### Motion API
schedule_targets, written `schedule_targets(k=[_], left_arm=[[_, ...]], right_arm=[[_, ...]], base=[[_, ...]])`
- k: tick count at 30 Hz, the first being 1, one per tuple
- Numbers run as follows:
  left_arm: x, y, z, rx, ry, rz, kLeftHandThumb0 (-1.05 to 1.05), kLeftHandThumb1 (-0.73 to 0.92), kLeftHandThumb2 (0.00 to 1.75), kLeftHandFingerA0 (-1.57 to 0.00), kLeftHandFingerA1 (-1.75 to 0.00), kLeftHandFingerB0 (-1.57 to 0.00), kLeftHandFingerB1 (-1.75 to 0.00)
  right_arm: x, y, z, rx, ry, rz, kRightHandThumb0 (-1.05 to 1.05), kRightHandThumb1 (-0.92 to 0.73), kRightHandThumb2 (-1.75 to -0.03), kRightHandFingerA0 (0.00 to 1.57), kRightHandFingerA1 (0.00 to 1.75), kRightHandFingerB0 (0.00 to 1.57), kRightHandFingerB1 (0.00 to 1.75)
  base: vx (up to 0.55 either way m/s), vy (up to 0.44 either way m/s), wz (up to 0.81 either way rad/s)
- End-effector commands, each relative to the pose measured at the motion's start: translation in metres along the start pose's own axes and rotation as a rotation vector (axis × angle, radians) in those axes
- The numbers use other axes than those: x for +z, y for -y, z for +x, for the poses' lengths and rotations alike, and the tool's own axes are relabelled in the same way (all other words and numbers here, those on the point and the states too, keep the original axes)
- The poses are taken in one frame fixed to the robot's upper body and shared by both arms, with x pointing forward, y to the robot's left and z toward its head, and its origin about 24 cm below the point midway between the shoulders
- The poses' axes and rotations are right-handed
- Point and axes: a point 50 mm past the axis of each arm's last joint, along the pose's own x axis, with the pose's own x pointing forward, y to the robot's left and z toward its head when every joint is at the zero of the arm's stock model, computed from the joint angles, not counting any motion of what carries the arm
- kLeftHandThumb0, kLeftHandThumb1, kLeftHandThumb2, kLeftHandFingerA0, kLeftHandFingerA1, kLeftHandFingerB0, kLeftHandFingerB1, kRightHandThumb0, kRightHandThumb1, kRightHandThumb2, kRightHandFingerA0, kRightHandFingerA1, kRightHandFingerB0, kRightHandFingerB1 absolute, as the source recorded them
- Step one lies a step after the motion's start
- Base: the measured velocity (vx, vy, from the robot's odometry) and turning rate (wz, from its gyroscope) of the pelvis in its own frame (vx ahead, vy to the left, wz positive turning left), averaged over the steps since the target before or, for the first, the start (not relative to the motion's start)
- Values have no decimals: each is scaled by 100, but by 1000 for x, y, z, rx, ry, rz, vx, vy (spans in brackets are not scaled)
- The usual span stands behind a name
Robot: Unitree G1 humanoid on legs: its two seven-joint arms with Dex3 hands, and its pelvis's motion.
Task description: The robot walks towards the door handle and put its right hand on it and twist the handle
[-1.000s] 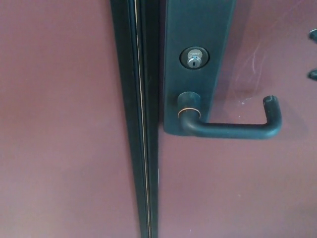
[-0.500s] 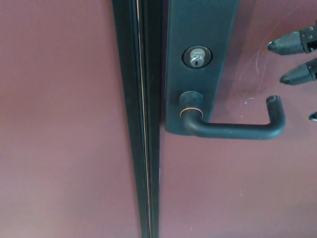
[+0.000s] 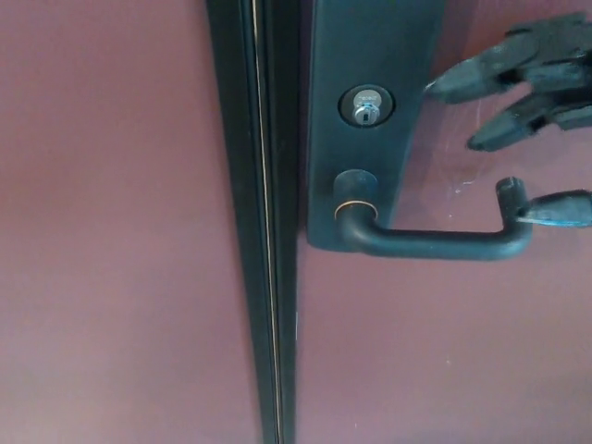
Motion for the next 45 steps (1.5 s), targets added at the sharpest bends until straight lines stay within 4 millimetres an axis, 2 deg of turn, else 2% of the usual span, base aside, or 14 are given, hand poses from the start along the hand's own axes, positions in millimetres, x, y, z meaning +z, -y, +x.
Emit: schedule_targets(k=[1,19,26,33,45], left_arm=[[-2,-2,-1,-11,-13,1,-39,39,68,-61,-57,-49,-50],[-2,-2,-1,-12,-15,10,-39,39,68,-60,-57,-49,-50],[-2,-2,0,1,-17,12,-39,39,68,-60,-57,-50,-51],[3,-4,1,6,-4,26,-39,39,68,-60,-57,-50,-51],[5,-6,1,2,4,15,-39,39,68,-58,-56,-48,-50]], right_arm=[[-1,-3,10,56,-68,-47,-55,-56,-56,46,43,34,35],[1,-6,19,166,-159,-80,-51,-55,-56,45,43,34,36],[-11,-5,21,204,-218,-115,-52,-55,-56,45,42,34,35],[-14,-4,26,232,-249,-157,-53,-55,-56,45,42,34,35],[-20,-18,37,298,-297,-207,-53,-55,-57,46,42,35,35]], base=[[0,0,0],[0,0,0],[0,0,0],[0,0,0],[0,0,0]])
